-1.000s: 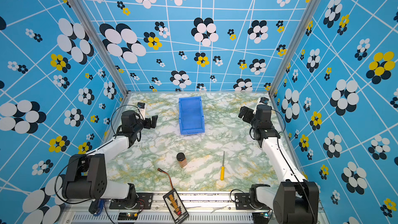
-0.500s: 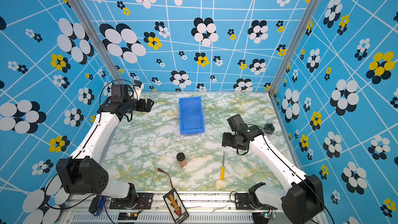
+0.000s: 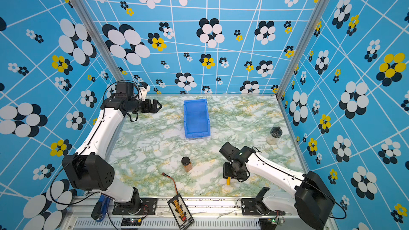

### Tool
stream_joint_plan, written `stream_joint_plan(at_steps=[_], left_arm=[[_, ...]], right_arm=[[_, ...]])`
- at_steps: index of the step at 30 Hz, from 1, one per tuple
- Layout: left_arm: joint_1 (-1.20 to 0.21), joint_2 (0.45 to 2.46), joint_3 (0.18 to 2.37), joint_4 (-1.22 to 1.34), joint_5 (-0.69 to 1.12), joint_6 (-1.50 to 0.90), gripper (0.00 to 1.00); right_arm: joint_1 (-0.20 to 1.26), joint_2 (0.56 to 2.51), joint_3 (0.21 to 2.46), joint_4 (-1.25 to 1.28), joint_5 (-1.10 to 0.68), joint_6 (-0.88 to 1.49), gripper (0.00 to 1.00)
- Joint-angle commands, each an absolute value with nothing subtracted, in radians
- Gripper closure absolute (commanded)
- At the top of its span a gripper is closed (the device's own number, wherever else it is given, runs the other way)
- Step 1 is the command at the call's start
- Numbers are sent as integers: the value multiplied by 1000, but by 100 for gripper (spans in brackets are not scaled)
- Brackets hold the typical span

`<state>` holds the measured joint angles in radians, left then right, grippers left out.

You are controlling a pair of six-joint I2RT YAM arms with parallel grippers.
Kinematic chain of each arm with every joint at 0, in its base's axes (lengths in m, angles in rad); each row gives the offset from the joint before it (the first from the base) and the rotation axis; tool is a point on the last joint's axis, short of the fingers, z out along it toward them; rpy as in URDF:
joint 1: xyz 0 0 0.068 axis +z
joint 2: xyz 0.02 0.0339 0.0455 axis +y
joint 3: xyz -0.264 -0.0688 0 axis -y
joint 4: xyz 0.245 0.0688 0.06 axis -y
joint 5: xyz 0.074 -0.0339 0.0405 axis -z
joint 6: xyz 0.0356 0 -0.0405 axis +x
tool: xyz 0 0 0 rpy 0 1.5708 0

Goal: Put the screwdriver in the bin
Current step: Pick up the screwdriver from the bottom-center of the table.

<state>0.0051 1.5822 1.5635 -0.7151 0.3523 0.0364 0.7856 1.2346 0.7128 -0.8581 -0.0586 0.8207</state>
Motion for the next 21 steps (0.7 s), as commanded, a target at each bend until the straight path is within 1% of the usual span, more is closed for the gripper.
stream_joint_plan(at_steps=[1, 3, 6, 10, 16, 21], left_arm=[[6, 1563, 1583, -724, 354, 25, 1], [6, 1556, 1570, -713, 347, 19, 1], [6, 1545, 1552, -703, 340, 8, 1], [6, 1529, 1520, -679, 336, 2, 1], [6, 1529, 1519, -678, 336, 2, 1], [6, 1532, 1532, -684, 334, 4, 1]], right_arm=[[795, 1290, 698, -760, -40, 850, 37], [794, 1327, 701, -750, -32, 844, 41], [794, 1364, 711, -774, 1, 837, 42], [793, 1363, 703, -789, 39, 843, 46], [794, 1373, 662, -728, 25, 869, 53], [793, 1371, 648, -720, 23, 874, 54]])
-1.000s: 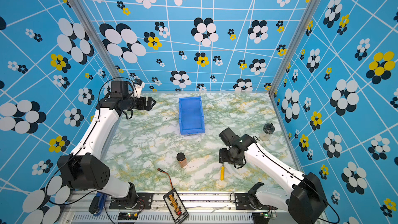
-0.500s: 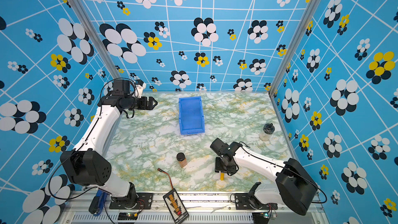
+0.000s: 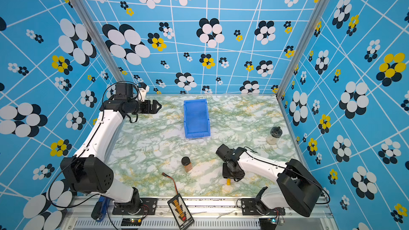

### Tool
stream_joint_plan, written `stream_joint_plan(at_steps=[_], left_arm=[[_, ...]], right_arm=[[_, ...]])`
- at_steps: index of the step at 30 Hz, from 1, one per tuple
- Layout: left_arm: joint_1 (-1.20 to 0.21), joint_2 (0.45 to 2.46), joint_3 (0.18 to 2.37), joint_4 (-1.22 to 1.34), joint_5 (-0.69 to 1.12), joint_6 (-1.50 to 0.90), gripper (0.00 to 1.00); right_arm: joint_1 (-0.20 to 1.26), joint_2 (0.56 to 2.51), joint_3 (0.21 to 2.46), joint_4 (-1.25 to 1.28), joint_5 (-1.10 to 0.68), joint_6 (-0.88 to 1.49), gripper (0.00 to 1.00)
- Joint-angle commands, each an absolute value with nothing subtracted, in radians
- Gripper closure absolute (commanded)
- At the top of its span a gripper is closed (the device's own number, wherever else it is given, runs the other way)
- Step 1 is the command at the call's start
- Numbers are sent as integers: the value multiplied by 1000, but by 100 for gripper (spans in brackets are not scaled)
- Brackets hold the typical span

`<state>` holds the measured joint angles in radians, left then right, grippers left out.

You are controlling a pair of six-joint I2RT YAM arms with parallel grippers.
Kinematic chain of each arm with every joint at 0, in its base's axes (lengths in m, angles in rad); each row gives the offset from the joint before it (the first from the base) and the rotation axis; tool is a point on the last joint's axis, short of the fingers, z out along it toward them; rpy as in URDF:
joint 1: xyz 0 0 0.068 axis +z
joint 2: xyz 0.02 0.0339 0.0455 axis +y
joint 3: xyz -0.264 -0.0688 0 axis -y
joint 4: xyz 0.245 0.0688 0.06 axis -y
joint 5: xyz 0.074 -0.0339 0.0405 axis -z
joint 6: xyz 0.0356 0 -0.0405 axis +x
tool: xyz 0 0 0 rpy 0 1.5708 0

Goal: Put the screwdriver in the bin
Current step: Pick up the screwdriver from the bottom-center of the table.

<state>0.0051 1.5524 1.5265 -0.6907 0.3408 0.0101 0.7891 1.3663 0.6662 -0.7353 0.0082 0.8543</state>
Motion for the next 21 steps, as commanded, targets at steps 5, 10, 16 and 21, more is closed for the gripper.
stream_joint_plan(at_steps=[5, 10, 16, 21], left_arm=[[6, 1537, 1528, -679, 333, 4, 1], [6, 1534, 1526, -677, 336, 2, 1], [6, 1530, 1526, -675, 340, 4, 1], [6, 1529, 1536, -675, 354, 14, 1]], right_arm=[[794, 1383, 637, -711, 18, 883, 60], [805, 1386, 625, -704, 22, 890, 68], [811, 1359, 637, -713, 50, 875, 79], [811, 1323, 678, -758, 82, 856, 86]])
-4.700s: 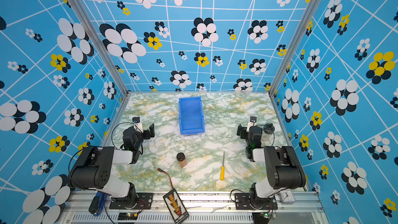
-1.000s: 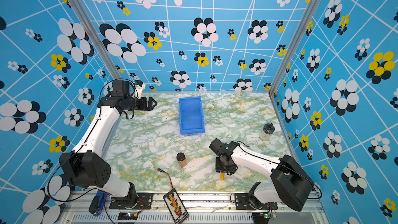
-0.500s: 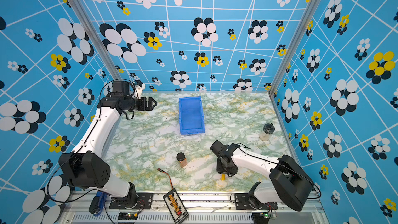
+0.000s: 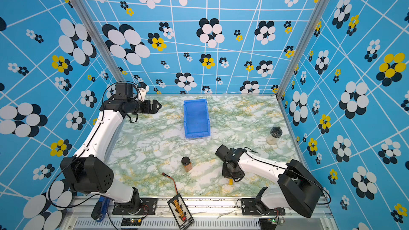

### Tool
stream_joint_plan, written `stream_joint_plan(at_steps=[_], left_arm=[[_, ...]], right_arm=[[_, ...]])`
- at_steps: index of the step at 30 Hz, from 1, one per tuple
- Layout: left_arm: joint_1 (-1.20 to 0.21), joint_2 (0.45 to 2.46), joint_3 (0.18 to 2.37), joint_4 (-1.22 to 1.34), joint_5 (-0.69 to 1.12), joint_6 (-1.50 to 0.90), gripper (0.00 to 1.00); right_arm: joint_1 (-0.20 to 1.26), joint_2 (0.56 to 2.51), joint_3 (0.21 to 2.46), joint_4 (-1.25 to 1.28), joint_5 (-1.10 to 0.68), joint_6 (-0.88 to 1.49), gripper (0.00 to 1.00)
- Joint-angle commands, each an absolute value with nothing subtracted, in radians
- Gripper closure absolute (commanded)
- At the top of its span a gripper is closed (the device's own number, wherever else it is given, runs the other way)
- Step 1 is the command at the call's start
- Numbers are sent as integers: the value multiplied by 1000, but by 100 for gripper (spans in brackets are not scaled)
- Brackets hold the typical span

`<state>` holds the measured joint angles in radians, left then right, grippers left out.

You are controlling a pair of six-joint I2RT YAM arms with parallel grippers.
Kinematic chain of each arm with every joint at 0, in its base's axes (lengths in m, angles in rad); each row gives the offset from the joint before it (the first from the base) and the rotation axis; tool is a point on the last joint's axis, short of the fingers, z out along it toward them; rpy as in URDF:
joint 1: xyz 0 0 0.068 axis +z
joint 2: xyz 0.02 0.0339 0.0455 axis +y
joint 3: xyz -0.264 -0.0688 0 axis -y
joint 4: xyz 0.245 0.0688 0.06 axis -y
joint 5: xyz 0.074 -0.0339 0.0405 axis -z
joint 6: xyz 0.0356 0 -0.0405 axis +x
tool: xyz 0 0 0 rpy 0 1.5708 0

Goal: Put the screwdriver in the bin
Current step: Pick up the screwdriver from the bottom-center of the table, then place the screwdriver into the bin.

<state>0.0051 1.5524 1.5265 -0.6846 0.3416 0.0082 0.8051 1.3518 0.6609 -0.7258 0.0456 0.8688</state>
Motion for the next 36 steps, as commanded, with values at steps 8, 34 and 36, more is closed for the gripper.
stream_joint_plan(at_steps=[8, 34, 36], left_arm=[[6, 1528, 1545, -675, 353, 37, 1], [0, 1513, 1547, -722, 358, 69, 1], [-2, 1504, 1537, -732, 366, 76, 1]], right_arm=[[811, 1284, 779, -826, 131, 827, 85], [740, 1676, 1607, -946, 107, 535, 83], [726, 1734, 1684, -939, 90, 511, 83]])
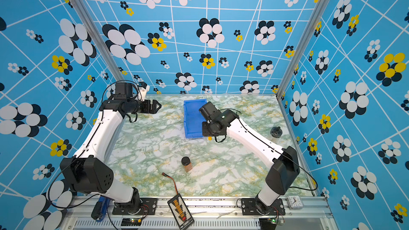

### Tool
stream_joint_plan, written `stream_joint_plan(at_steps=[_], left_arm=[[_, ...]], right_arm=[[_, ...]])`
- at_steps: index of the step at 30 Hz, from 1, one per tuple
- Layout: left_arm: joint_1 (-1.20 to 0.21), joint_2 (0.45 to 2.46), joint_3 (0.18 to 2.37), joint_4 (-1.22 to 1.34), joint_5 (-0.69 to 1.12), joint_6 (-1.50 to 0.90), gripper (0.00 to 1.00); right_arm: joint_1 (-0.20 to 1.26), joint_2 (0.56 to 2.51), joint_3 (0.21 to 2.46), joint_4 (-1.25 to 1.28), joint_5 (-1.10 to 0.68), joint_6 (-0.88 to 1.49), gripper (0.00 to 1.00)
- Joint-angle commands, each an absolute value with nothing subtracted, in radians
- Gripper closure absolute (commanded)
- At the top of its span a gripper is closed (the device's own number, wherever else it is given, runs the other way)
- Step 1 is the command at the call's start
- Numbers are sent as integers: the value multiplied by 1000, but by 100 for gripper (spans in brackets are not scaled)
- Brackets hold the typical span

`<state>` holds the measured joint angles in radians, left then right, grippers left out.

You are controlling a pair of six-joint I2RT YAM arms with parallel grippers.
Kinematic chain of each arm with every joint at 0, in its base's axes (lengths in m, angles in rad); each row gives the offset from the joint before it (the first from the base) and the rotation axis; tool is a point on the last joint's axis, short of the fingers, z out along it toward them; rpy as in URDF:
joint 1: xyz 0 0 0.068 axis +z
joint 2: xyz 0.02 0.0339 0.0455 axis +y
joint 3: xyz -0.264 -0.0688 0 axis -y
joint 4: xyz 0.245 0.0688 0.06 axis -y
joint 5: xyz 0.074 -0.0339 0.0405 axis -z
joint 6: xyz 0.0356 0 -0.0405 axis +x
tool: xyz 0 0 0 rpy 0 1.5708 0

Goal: Put the screwdriver in the bin
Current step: Place the screwdriver into the bin.

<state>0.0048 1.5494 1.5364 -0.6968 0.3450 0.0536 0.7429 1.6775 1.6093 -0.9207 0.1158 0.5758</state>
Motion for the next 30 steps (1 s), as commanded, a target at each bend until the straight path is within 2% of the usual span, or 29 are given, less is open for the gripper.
stream_joint_plan(at_steps=[1, 21, 30], left_arm=[[-2, 1500, 1533, -739, 370, 83, 1], [-15, 1421, 1497, -785, 432, 116, 1], [-22, 1420, 1499, -782, 455, 99, 1]], right_arm=[[720, 1760, 1714, -936, 82, 501, 83], [661, 2358, 2349, -1012, 91, 322, 83], [652, 2484, 2438, -1013, 53, 363, 82]])
